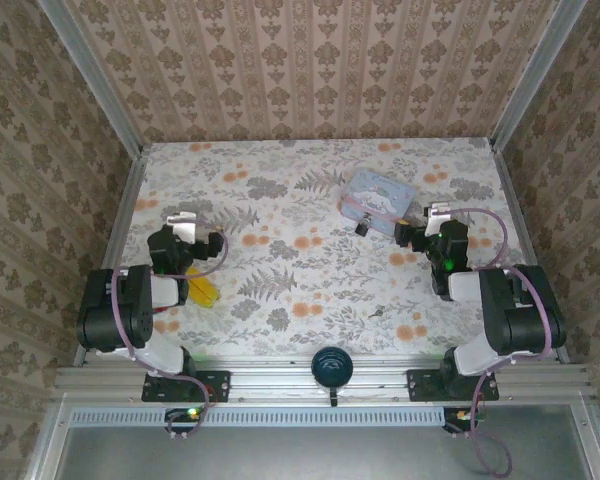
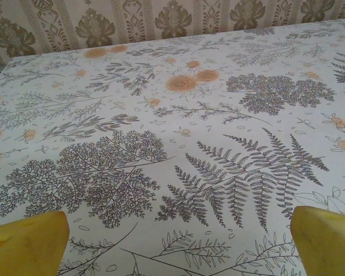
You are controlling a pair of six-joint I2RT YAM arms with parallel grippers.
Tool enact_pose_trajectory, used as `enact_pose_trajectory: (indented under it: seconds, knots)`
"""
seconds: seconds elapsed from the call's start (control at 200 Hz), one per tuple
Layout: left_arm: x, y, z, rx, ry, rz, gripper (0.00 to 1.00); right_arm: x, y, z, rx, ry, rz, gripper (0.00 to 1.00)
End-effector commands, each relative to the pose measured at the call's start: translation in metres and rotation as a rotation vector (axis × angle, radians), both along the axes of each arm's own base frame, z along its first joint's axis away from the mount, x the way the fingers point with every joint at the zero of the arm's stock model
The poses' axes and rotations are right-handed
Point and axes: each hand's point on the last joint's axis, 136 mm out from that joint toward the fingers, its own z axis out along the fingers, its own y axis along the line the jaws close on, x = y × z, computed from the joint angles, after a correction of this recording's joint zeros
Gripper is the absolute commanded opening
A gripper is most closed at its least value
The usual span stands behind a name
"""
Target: Unlock the padlock with the key
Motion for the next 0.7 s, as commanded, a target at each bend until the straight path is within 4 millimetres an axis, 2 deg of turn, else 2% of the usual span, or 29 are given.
enact_pose_trajectory:
  seconds: [0.0,0.695]
  knots:
    - [-0.0006,-0.0045,0.0037,0.014,-0.018,-0.028,1.00,0.0013,-0.0014,0.0022,-0.007,-0.004,-0.012,1.00]
    - [-0.0002,-0.0044,0.0044,0.013,-0.020,-0.027,1.00,0.0010,-0.0014,0.0019,-0.007,-0.003,-0.012,1.00]
